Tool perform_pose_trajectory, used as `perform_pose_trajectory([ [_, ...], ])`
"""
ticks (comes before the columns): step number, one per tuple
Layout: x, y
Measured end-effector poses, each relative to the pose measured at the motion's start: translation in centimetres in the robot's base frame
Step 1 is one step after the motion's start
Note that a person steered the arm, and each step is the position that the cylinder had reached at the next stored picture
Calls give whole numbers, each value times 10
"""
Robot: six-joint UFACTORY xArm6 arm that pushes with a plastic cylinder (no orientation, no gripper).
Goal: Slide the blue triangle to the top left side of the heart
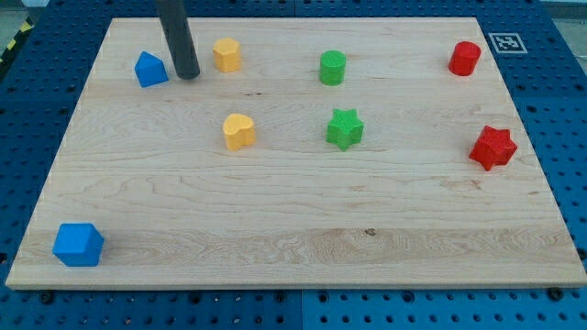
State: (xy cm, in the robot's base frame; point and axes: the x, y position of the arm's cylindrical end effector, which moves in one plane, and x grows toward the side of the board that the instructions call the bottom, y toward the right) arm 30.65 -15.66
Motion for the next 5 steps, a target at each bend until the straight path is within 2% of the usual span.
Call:
perform_pose_trajectory([
  [1,-17,-4],
  [3,-17,-6],
  [4,-39,-19],
  [5,-37,-69],
])
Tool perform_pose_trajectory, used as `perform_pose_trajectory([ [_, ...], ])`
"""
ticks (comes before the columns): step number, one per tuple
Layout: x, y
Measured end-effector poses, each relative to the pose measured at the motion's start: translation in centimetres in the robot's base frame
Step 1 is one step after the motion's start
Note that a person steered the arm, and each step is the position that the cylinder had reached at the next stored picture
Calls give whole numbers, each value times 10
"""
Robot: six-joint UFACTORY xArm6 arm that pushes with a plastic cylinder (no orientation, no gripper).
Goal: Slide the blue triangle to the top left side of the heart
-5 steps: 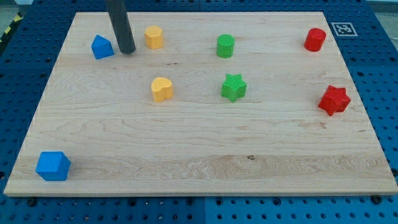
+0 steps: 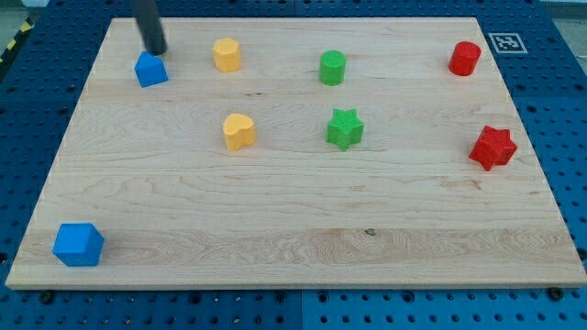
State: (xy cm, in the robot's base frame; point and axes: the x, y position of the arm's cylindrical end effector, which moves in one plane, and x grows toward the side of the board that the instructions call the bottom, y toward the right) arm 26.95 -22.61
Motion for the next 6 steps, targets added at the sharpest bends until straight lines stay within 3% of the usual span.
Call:
perform_pose_trajectory([
  [2,42,21],
  [4,47,51],
  [6,83,57],
])
